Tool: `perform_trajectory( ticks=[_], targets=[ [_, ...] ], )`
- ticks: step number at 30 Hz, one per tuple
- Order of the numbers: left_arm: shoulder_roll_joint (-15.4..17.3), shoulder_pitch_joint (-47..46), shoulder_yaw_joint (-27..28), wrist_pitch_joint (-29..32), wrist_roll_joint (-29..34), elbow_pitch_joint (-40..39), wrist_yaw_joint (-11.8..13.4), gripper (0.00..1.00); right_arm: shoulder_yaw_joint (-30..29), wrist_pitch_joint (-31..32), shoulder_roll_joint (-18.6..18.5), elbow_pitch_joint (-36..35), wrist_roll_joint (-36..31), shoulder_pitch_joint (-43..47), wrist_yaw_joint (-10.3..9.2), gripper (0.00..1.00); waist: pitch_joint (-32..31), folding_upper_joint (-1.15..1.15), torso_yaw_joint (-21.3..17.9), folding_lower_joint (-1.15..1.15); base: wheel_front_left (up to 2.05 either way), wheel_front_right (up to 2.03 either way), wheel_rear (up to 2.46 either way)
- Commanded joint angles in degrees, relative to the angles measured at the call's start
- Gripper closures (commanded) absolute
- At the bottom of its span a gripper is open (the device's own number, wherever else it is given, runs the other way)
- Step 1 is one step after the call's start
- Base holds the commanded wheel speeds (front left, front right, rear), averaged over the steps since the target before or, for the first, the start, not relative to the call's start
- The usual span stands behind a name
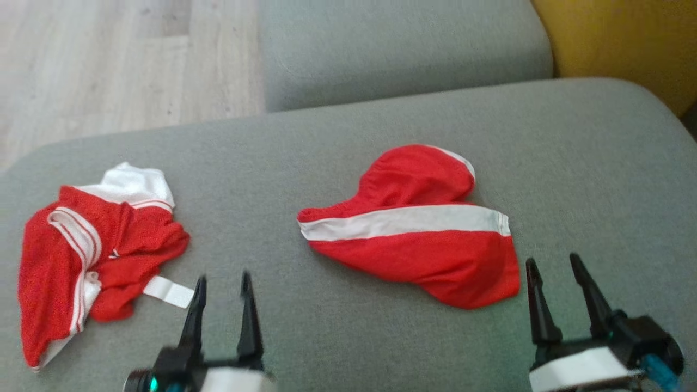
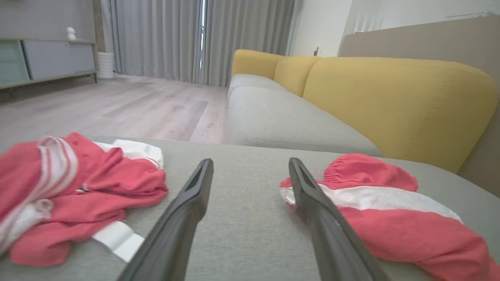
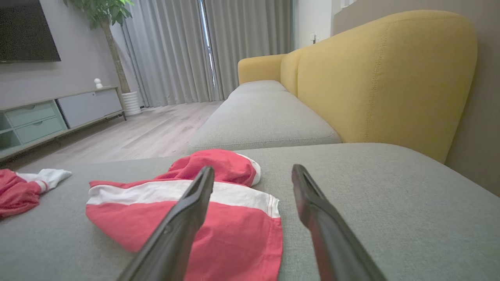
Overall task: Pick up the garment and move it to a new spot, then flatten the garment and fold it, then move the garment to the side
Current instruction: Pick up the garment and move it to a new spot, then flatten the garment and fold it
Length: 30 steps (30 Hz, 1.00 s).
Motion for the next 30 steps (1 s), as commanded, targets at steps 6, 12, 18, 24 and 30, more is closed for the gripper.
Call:
perform_trajectory(
  ticks=[6,12,18,24,30],
  targets=[
    [0.1,8.7,6.6,-0.5,6.6,-6.2,-1.4,0.00,1.2,-0.4,-0.2,-1.6,-0.9,3.1,0.44,0.00,-4.7,0.00,2.1,0.01,0.00,0.00,0.00],
    [-0.1,14.1,8.2,-0.5,9.1,-7.7,-1.7,0.00,0.9,-0.4,-0.2,-1.7,-0.2,6.1,0.44,0.00,-6.7,0.00,2.9,0.01,0.00,0.00,0.00],
    [-0.1,14.1,7.7,-0.5,9.9,-7.8,-1.7,0.00,0.8,-0.4,-0.2,-1.7,-0.1,6.3,0.44,0.00,-6.9,0.00,3.2,0.01,0.00,0.00,0.00],
    [-0.1,14.1,7.6,-0.5,10.4,-7.9,-1.3,0.00,0.7,-0.4,-0.2,-1.2,-0.2,6.6,0.44,0.00,-6.9,0.00,3.3,0.01,0.00,0.00,0.00],
    [-0.2,14.1,7.1,-0.5,10.4,-7.6,-1.0,0.00,0.9,-0.4,-0.2,0.2,0.7,6.4,0.44,0.00,-6.3,0.00,3.4,0.01,0.00,0.00,0.00]
  ],
)
